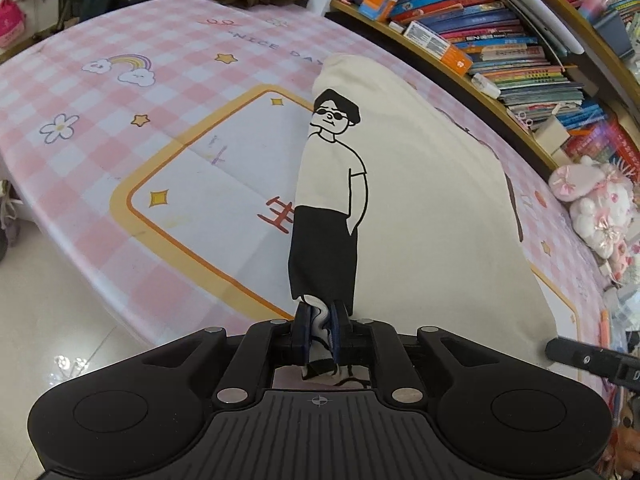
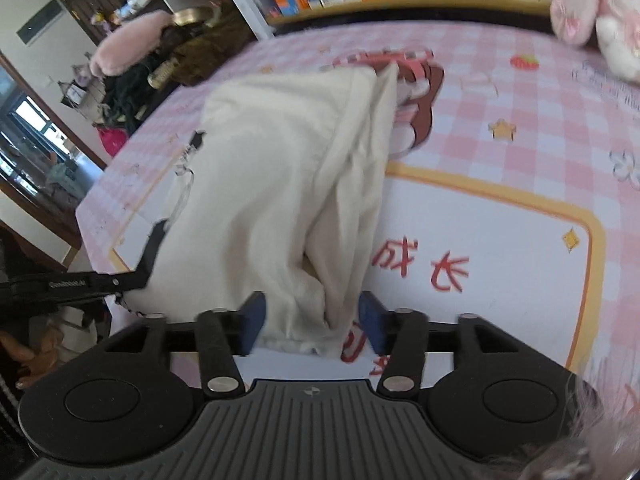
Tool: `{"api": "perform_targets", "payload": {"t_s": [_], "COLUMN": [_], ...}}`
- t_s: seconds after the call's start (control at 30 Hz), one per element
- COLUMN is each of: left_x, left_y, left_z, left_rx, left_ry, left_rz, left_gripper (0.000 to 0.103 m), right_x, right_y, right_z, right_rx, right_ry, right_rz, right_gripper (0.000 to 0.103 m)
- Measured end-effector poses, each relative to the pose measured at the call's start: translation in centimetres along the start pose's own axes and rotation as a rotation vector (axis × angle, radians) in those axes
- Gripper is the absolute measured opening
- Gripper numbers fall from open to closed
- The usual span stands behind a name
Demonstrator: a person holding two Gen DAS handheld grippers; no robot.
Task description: Fold clothes
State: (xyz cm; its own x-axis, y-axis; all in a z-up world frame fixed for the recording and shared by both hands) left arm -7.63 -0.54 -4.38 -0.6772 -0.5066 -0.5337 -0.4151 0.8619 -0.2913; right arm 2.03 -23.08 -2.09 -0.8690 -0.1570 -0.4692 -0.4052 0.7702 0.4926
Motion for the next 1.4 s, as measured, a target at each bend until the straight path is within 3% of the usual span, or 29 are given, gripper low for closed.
{"api": "perform_targets", "payload": {"t_s": [0.13,0.23,0.27,0.37,0.47,0.7,0.9,1.03,1.1,1.13,1.17,1.3,1.4], "left_x": [-0.2,-0.6,-0.7,-1.0,-1.4,-2.6,-3.5,-3.8,-4.0,-4.0,-4.1,-4.5,-4.9], "left_y": [0.2,0.6,0.7,1.0,1.4,3.4,6.3,7.4,7.9,8.2,8.4,9.4,9.0], "left_z": [0.3,0.5,0.5,0.6,0.7,0.7,0.5,0.4,0.2,0.0,-0.3,-2.1,-3.7], "left_rx": [0.016,0.028,0.032,0.044,0.056,0.089,0.134,0.165,0.167,0.155,0.135,0.076,0.096], "left_ry": [0.000,0.006,0.009,0.017,0.024,0.036,0.027,0.029,0.028,0.021,0.010,-0.066,-0.147], "left_rz": [-0.026,-0.003,0.007,0.036,0.065,0.118,0.154,0.190,0.207,0.216,0.226,0.274,0.342], "left_gripper": [0.009,0.009,0.009,0.009,0.009,0.009,0.009,0.014,0.024,0.032,0.034,0.034,0.033], "right_x": [0.0,0.3,0.5,1.0,1.7,4.2,6.3,7.2,7.5,7.6,7.7,7.7,7.2], "right_y": [-0.8,-1.1,-1.1,-1.1,-0.8,1.9,6.3,7.6,7.8,7.9,8.1,9.0,9.2], "right_z": [1.0,1.4,1.4,1.5,1.3,1.2,2.1,2.3,2.3,2.2,1.9,0.4,-1.0], "right_rx": [0.023,0.036,0.032,0.030,0.035,0.052,0.110,0.162,0.186,0.199,0.218,0.294,0.336], "right_ry": [0.016,0.017,0.020,0.011,-0.002,0.002,-0.005,-0.051,-0.073,-0.083,-0.096,-0.155,-0.226], "right_rz": [0.108,0.142,0.147,0.185,0.226,0.330,0.319,0.361,0.390,0.404,0.410,0.423,0.426], "right_gripper": [0.050,0.038,0.028,0.019,0.017,0.016,0.016,0.017,0.019,0.022,0.025,0.032,0.033]}}
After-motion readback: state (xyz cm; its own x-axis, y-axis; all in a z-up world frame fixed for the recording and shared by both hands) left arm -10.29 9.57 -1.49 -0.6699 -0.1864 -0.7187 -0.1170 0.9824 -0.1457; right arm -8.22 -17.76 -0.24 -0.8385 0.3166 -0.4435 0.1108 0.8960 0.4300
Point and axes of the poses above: each gripper's, at about its wrist camera, not at the fingertips, and z roughly the way its jaws point, y to its left, x to its underside, the point moved 5 cm from there along z, roughly the way its jaws point, and after that the axes turned 8 degrees about z, right-handed, at the moved point
